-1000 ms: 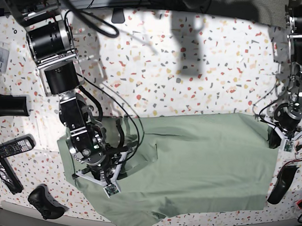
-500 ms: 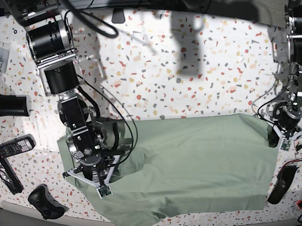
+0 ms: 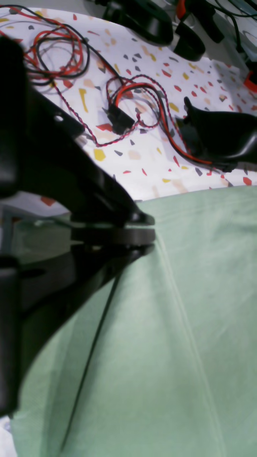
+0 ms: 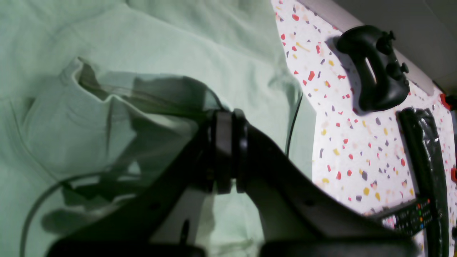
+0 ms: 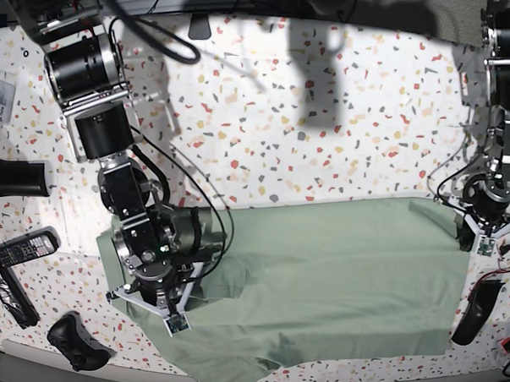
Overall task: Fold the T-shirt properly
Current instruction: 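Close both grippers on the shirt's shoulder edges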
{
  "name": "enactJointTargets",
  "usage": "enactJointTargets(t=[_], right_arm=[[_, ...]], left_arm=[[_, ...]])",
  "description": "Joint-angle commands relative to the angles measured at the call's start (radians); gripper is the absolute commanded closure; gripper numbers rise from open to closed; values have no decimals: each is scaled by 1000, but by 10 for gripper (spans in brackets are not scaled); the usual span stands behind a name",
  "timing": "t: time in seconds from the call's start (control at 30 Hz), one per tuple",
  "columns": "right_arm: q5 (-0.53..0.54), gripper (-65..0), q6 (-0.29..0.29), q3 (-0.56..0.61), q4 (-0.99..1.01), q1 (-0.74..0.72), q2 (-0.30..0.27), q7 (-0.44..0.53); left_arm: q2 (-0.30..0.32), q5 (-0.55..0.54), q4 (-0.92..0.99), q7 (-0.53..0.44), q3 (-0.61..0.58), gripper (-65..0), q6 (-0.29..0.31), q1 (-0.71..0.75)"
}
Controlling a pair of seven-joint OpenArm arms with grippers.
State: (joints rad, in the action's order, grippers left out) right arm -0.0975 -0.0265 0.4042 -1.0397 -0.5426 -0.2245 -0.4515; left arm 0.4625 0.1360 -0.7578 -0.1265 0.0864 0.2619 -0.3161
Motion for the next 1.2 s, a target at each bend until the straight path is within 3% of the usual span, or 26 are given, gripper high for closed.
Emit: enactJointTargets(t=[0.0, 0.13, 0.2, 0.5, 0.63, 0.67, 0.73, 0.8, 0.87, 0.97, 1.0, 1.1, 1.17], right_arm=[[-9, -33, -11, -6, -13, -36, -3, 48], [-78, -274, -11, -6, -13, -37, -2, 105], [-94, -319, -11, -6, -13, -37, -3, 112], [15, -319, -11, -6, -13, -36, -2, 103], [51, -319, -11, -6, -13, -36, -2, 103], [51, -319, -11, -6, -13, -36, -2, 102], [50, -319, -11, -6, -13, -36, -2, 90], [50, -319, -11, -6, -13, -36, -2, 70], [50, -318, -11, -6, -13, -36, -2, 54], [59, -318, -11, -6, -13, -36, -2, 35], [79, -318, -11, -6, -13, -35, -3, 26], [156, -318, 3, -6, -2, -27, -3, 30], [170, -318, 52, -6, 39, -28, -2, 53]], left_arm=[[19, -6, -13, -23, 8, 0, -11, -24], [19, -6, -13, -23, 8, 0, -11, -24], [19, -6, -13, -23, 8, 0, -11, -24], [20, -6, -13, -27, 8, 0, -11, -24], [20, -6, -13, -78, 8, 0, -12, -24], [20, -6, -13, -96, 8, -34, -12, -24], [20, -6, -13, -136, 8, -210, -26, -27], [19, -5, -13, -135, 8, -342, -92, -36], [20, -6, -13, -131, 8, -400, -145, -48], [17, -10, -13, -83, 8, -402, -148, -67], [16, -40, -13, -51, 8, -402, -137, -71], [17, -209, -14, 59, 8, -402, -31, -75], [17, -308, -14, 115, 8, -402, 50, -74]])
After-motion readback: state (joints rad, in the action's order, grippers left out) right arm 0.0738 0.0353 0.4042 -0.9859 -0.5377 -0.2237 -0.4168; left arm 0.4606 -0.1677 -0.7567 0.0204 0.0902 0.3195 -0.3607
